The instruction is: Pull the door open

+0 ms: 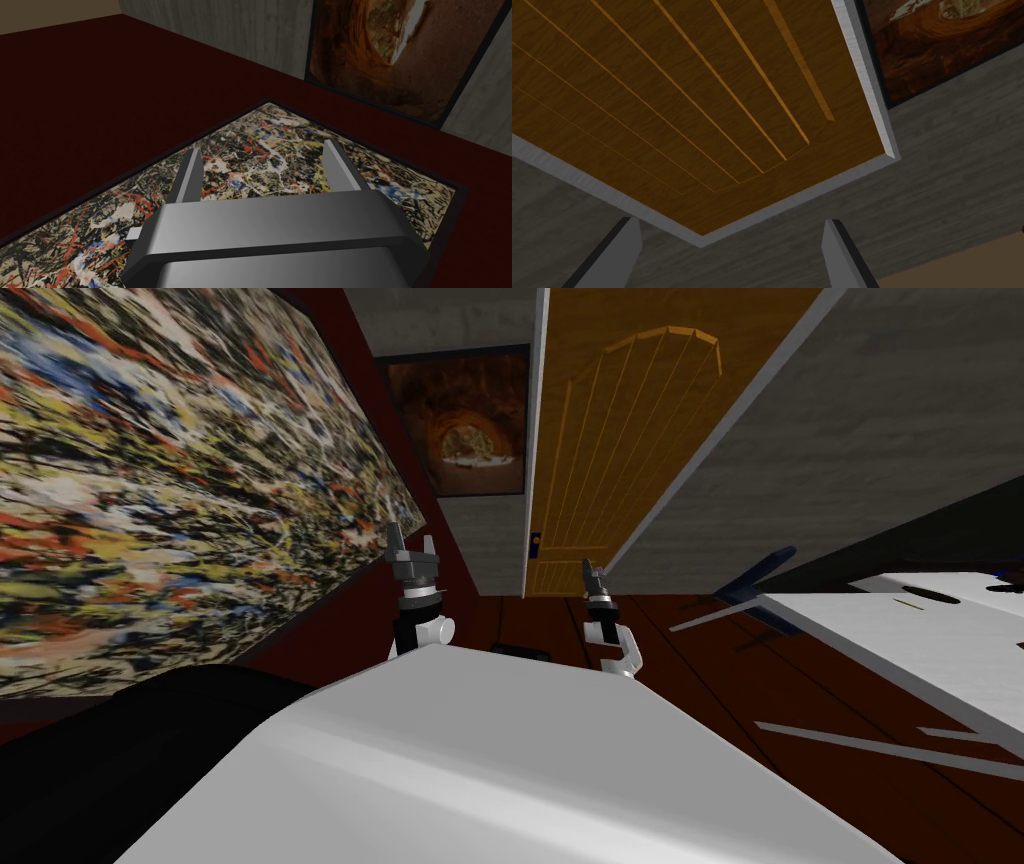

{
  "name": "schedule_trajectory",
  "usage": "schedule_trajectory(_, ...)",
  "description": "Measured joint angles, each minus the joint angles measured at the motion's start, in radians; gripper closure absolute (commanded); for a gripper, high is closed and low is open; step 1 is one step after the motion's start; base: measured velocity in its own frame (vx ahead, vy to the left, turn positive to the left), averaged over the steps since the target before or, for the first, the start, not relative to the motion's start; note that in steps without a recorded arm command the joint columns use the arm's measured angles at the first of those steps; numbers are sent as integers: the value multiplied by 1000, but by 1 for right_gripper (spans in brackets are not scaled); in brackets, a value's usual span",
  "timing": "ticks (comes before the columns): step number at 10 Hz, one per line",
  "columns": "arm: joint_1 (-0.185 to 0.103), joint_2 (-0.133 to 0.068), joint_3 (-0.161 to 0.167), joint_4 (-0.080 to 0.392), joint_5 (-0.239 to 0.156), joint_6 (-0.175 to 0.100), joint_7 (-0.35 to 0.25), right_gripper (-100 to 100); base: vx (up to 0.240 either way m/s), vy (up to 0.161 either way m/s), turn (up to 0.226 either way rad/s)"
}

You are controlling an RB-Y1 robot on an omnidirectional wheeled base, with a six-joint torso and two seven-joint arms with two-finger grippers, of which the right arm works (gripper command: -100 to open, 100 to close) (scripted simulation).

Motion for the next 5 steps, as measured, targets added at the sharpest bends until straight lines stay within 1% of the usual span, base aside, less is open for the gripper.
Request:
schedule_trajectory(2, -22, 3, -8, 51, 28, -4, 40, -100, 98, 40, 22)
schedule_trajectory(3, -37, 4, -11, 74, 42, 1, 60, -100, 98, 41, 17)
schedule_trajectory(5, -59, 10, -17, 117, 71, 5, 99, -100, 102, 48, 19)
